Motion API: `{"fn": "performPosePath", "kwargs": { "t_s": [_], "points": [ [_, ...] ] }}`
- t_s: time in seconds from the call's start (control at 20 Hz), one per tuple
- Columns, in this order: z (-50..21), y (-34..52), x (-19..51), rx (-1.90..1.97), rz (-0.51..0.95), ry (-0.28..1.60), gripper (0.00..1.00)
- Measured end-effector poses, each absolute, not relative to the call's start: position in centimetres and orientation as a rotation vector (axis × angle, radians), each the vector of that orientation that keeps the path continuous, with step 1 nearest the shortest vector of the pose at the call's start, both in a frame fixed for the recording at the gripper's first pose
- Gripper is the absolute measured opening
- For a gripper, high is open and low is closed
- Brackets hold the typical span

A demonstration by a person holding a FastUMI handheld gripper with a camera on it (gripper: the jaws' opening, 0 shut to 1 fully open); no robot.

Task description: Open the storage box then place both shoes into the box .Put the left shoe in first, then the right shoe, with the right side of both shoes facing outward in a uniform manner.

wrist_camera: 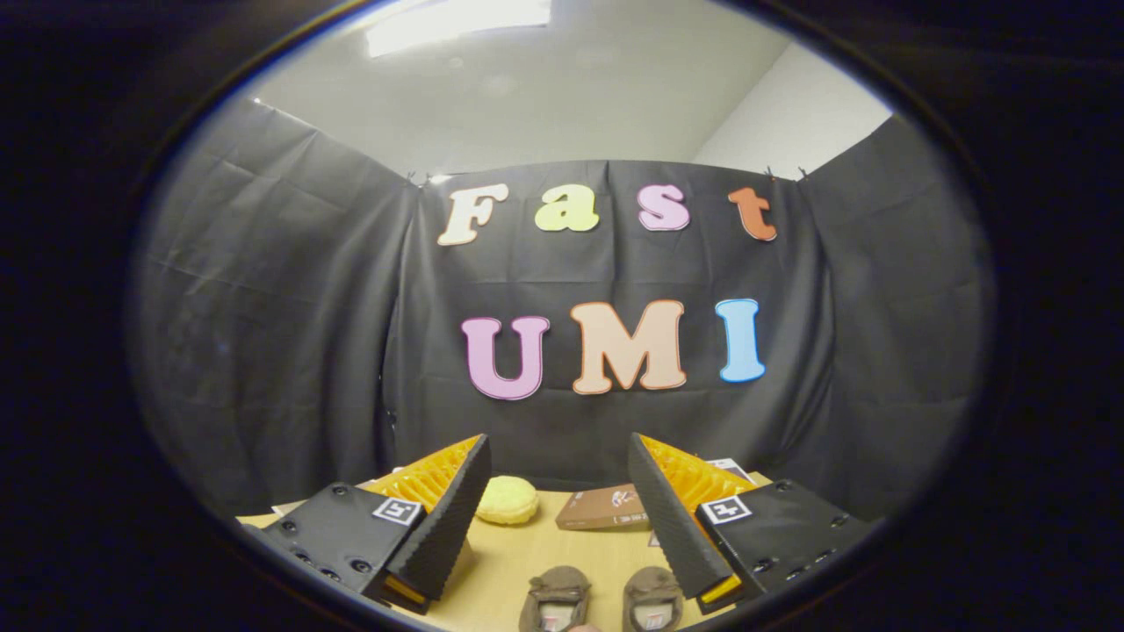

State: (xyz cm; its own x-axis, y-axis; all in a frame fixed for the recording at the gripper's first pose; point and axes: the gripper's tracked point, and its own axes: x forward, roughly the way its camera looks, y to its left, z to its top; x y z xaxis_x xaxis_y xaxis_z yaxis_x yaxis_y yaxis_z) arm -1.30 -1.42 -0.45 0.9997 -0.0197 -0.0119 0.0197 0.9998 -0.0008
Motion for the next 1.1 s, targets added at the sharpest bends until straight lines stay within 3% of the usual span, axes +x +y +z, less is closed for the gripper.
{"fn": "performPosePath", "kwargs": {
  "t_s": [0.65,1.1],
  "points": [
    [-6.7,3.2,-0.2,0.079,0.085,0.121,0.98],
    [-15.6,8.4,-0.4,0.282,0.219,0.358,0.98]
  ]
}}
